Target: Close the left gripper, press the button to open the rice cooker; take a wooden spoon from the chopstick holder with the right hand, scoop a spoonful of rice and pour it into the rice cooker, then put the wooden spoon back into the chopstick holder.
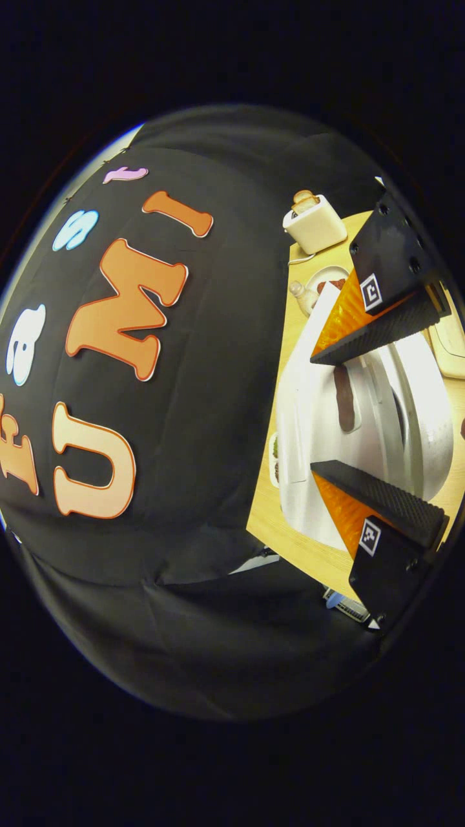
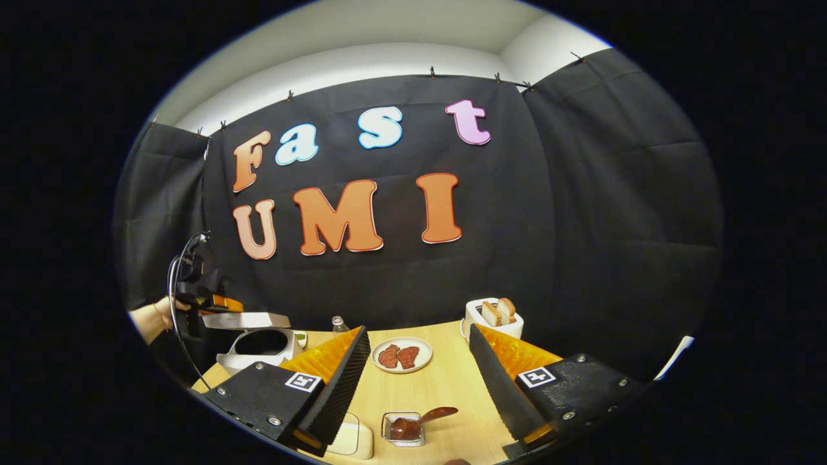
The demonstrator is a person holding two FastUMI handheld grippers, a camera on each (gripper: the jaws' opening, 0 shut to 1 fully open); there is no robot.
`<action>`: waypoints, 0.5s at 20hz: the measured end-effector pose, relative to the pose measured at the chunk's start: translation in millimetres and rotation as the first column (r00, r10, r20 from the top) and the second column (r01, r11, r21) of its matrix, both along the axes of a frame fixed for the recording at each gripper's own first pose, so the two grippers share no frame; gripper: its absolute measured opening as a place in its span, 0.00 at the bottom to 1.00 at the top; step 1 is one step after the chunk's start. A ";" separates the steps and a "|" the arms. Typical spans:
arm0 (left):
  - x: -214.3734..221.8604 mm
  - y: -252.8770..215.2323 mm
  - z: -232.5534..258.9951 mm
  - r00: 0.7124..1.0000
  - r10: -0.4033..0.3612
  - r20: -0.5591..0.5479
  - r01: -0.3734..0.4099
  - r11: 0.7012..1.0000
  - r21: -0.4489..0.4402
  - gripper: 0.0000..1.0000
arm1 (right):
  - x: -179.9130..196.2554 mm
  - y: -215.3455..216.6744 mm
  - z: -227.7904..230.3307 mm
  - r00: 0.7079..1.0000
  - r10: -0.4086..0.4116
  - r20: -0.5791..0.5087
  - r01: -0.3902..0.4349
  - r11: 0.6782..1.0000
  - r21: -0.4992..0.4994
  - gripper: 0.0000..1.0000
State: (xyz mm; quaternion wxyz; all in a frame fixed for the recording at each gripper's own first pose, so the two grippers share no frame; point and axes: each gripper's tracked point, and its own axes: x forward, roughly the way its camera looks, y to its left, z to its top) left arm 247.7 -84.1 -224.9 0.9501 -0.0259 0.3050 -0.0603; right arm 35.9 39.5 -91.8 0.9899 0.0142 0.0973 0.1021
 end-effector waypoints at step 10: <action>-34.3 0.9 -56.3 0.995 0.090 0.031 -0.092 0.995 0.045 1.00 | -9.5 22.2 -38.7 0.989 0.080 -0.121 -0.079 0.997 0.011 0.95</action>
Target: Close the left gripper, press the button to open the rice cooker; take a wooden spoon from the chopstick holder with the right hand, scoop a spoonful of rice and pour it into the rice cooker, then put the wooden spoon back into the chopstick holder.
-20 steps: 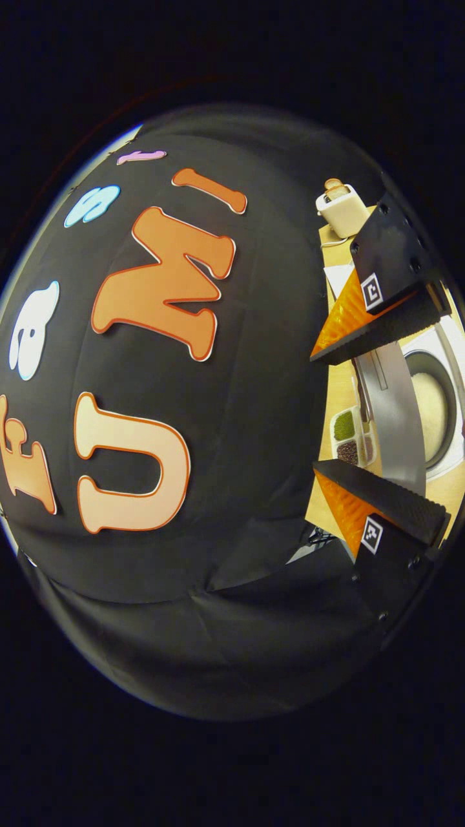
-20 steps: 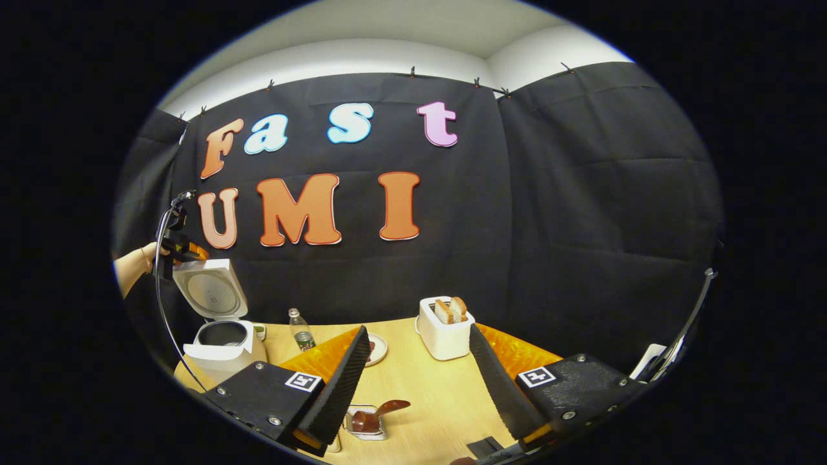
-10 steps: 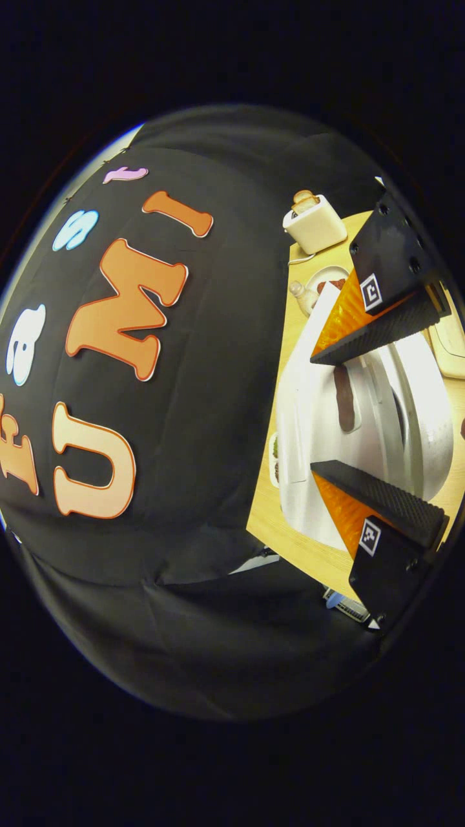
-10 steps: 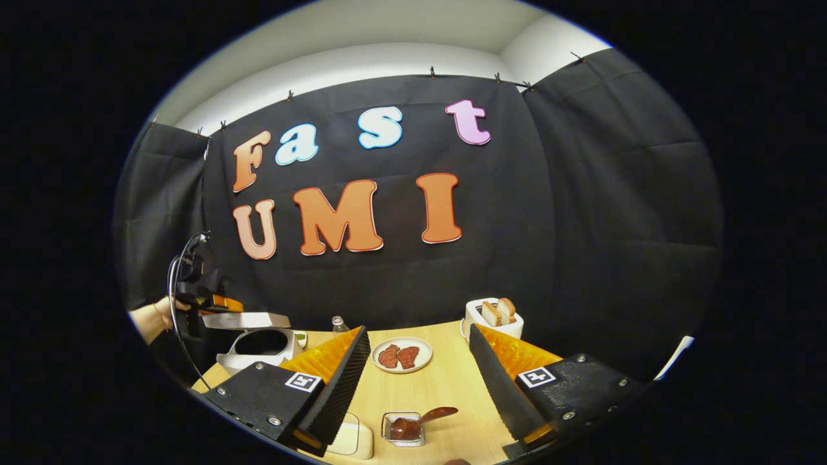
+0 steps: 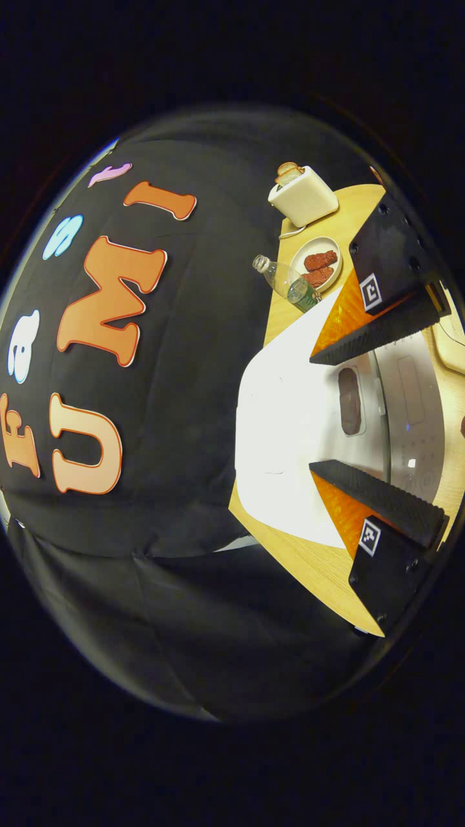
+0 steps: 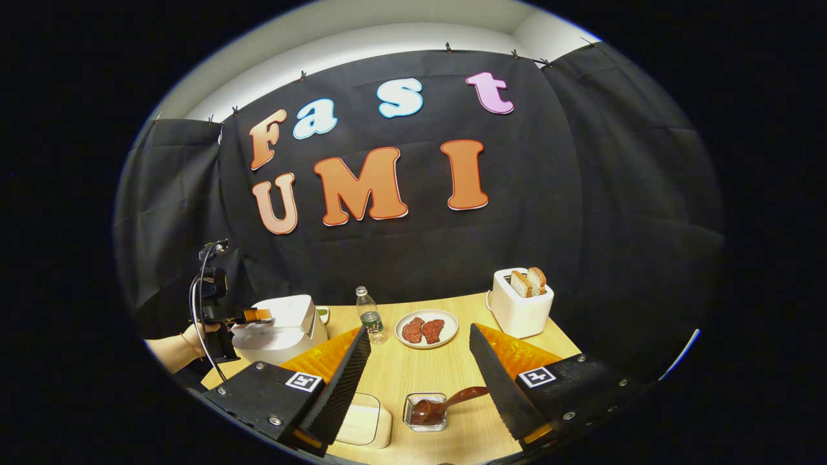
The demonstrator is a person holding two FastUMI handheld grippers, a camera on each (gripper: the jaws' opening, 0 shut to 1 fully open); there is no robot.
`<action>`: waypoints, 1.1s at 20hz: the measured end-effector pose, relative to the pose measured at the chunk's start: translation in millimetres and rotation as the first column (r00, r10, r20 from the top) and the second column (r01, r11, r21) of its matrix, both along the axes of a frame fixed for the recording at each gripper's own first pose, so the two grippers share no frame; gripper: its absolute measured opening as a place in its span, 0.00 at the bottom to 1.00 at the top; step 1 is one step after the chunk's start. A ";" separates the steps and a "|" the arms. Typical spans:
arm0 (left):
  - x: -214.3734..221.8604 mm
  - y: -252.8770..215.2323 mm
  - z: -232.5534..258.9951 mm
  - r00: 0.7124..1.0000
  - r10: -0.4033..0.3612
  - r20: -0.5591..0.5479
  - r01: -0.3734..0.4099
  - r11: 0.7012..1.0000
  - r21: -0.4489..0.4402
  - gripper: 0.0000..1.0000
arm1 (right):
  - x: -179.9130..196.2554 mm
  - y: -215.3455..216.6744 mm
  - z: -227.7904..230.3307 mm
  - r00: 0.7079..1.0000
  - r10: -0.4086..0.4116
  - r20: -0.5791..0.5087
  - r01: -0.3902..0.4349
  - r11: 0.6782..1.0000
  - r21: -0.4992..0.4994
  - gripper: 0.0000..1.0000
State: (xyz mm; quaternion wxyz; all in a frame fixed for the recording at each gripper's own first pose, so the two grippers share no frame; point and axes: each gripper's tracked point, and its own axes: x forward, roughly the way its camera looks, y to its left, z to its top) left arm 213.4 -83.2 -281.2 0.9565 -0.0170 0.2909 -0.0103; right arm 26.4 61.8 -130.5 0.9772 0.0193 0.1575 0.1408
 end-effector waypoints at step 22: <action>-39.9 30.3 145.0 0.978 -0.053 0.204 0.054 0.999 0.001 1.00 | 26.5 -18.6 51.5 0.992 -0.057 0.116 0.064 0.996 -0.055 0.95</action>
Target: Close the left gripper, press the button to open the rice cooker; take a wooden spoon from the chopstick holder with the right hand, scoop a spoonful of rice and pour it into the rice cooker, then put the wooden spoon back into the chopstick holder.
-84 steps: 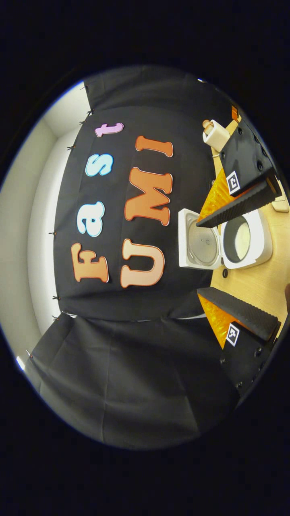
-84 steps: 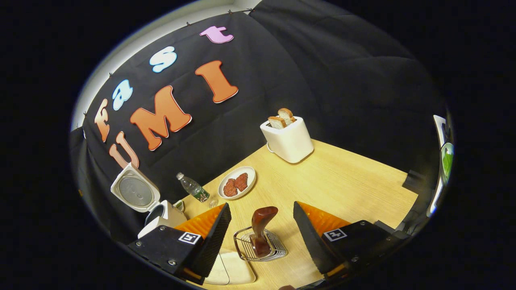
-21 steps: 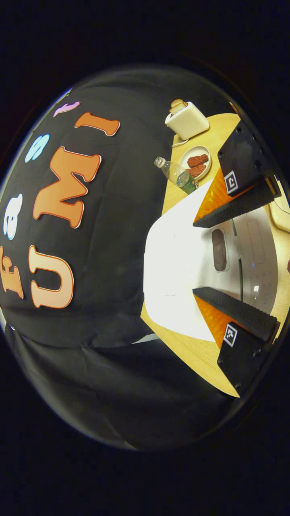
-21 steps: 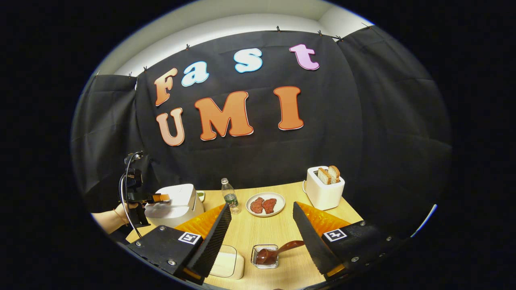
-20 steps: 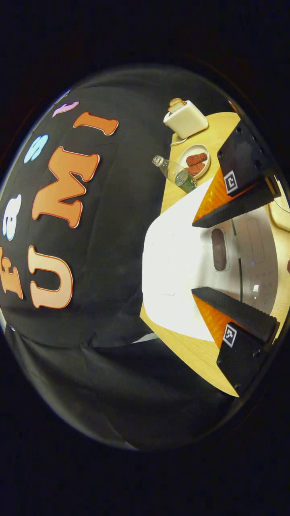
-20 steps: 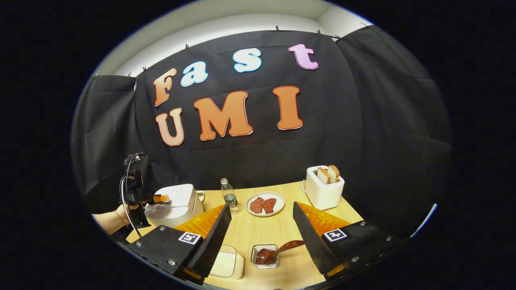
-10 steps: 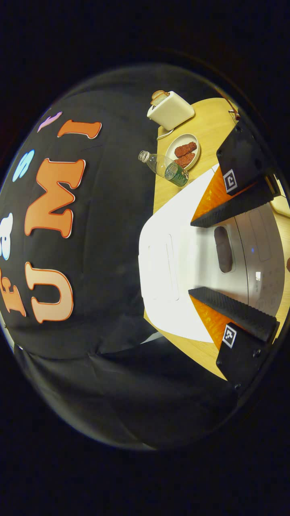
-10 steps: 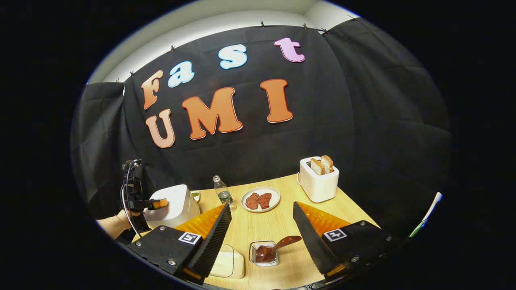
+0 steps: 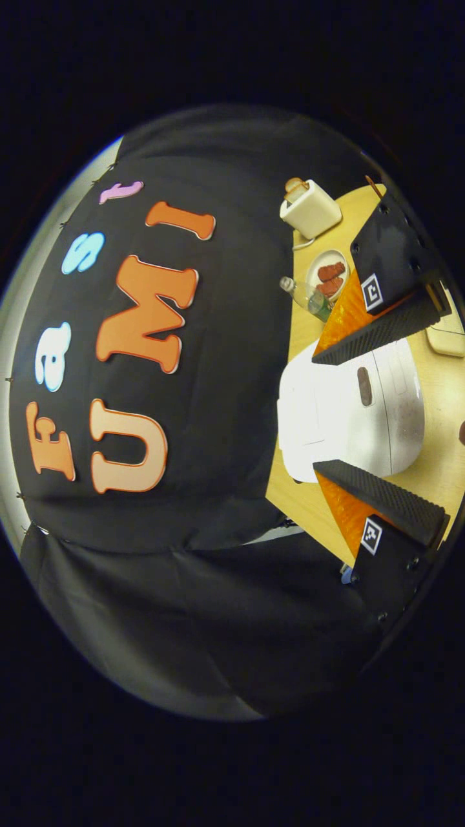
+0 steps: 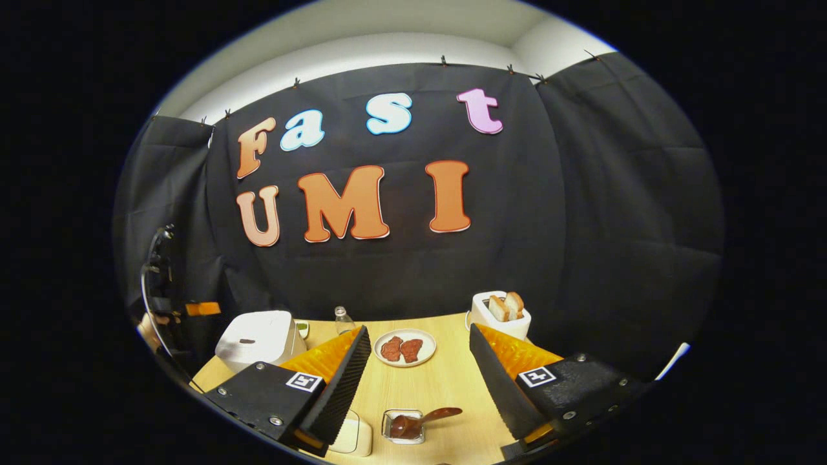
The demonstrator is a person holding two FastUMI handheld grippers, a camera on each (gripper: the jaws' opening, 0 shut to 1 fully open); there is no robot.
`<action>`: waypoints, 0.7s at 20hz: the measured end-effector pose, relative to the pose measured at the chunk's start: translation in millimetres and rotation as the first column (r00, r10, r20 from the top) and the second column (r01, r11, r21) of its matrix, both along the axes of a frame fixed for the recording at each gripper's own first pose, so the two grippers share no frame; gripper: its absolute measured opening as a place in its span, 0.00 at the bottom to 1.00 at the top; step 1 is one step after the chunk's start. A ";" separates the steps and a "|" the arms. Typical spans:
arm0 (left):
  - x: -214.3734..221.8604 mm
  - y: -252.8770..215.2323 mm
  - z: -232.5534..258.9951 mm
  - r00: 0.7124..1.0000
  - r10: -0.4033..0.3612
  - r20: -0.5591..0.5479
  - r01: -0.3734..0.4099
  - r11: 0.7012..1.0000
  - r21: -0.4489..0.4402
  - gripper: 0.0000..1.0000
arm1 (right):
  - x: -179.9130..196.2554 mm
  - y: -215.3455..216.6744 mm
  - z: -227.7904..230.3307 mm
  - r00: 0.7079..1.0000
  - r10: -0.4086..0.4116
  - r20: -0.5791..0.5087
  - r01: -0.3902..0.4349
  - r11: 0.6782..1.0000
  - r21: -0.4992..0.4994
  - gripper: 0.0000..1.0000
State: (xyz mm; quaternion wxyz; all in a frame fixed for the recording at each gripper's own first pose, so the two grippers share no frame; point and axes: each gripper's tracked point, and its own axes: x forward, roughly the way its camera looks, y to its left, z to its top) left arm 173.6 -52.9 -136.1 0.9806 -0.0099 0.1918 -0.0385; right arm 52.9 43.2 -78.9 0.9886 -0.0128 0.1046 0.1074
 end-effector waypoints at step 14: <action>-114.9 25.3 172.0 0.951 -0.045 0.305 0.047 0.999 -0.001 1.00 | -20.9 19.1 95.1 0.981 0.012 0.196 -0.005 0.999 -0.033 0.95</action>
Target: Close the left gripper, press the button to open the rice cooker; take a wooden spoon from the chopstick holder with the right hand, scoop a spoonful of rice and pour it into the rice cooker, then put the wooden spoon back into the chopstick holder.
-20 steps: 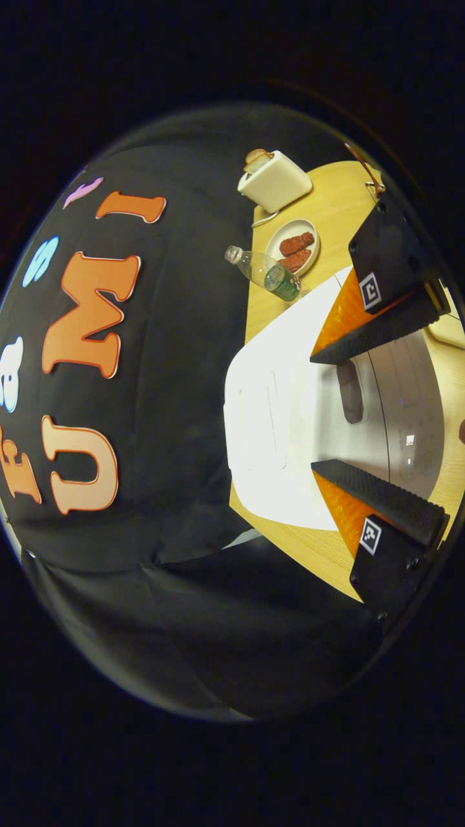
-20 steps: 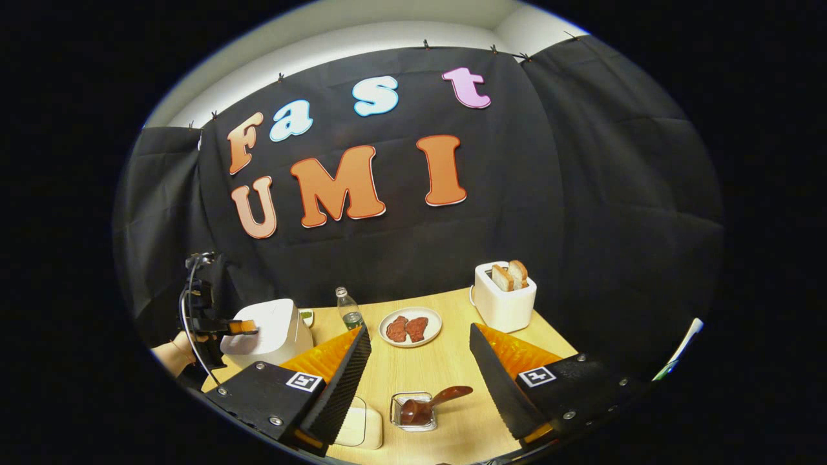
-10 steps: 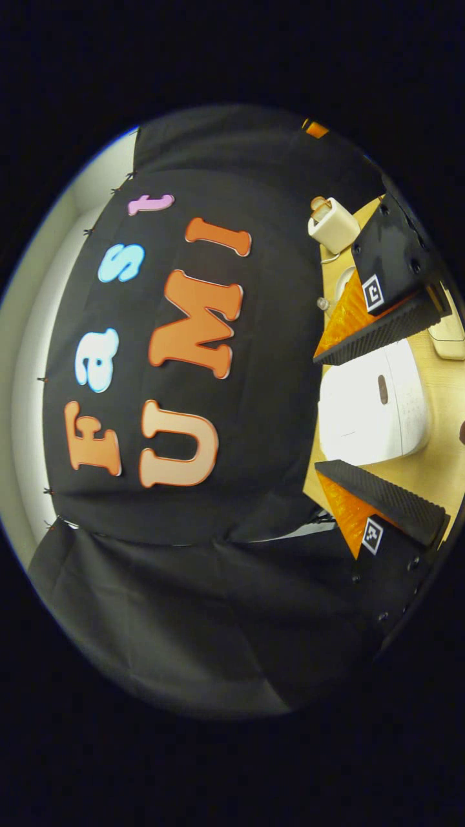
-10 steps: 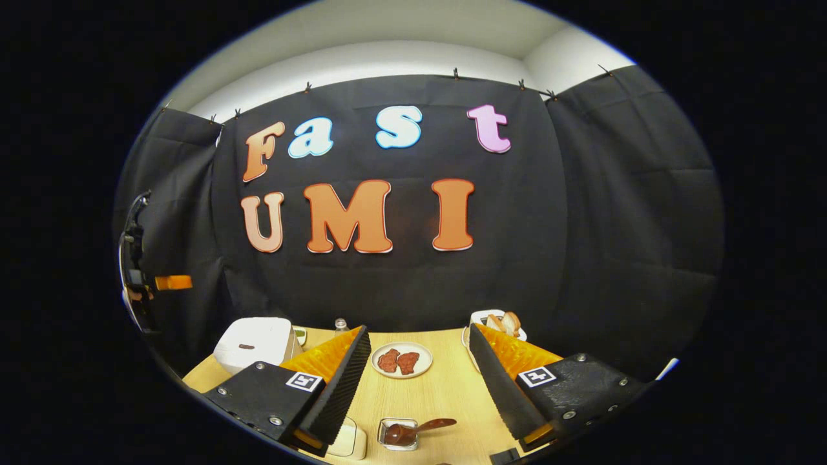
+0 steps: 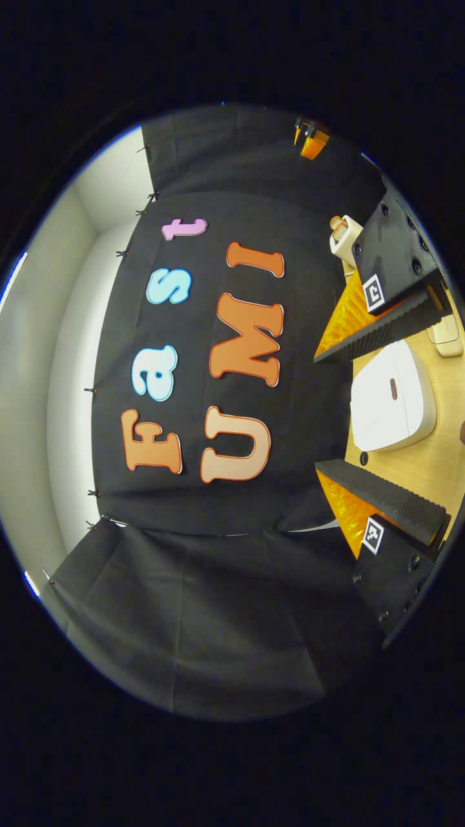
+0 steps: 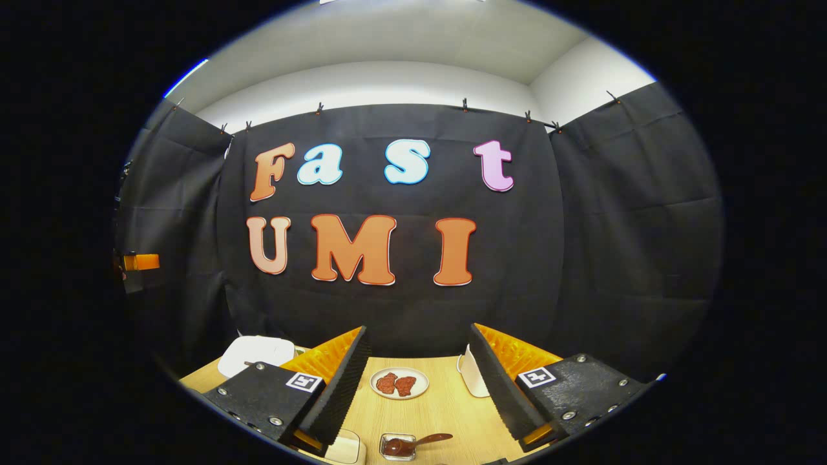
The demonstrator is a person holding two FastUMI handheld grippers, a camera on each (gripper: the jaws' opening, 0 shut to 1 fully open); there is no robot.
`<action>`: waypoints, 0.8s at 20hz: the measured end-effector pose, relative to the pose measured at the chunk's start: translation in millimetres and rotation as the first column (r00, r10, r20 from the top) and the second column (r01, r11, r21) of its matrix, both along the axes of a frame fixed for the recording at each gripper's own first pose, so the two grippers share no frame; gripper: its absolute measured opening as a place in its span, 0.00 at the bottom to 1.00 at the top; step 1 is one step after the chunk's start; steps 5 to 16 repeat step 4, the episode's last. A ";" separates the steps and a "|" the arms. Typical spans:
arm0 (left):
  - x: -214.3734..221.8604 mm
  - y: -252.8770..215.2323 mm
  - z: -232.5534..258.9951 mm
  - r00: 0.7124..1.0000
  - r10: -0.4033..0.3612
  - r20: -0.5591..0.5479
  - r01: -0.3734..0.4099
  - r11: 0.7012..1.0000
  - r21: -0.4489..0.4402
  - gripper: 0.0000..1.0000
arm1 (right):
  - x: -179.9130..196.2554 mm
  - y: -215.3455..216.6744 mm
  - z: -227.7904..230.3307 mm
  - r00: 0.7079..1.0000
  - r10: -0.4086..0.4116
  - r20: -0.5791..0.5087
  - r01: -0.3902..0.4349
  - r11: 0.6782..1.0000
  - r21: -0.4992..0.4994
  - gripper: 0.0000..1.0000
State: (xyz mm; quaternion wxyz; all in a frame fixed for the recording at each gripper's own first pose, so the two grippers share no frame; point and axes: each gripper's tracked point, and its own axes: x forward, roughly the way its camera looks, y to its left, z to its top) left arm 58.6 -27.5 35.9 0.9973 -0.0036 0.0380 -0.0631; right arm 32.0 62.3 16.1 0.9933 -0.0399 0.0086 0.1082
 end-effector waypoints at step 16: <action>-11.9 -5.1 7.6 1.000 -0.017 0.016 0.017 1.000 0.019 0.97 | 2.1 4.5 -5.4 1.000 0.003 -0.010 -0.003 1.000 -0.003 0.95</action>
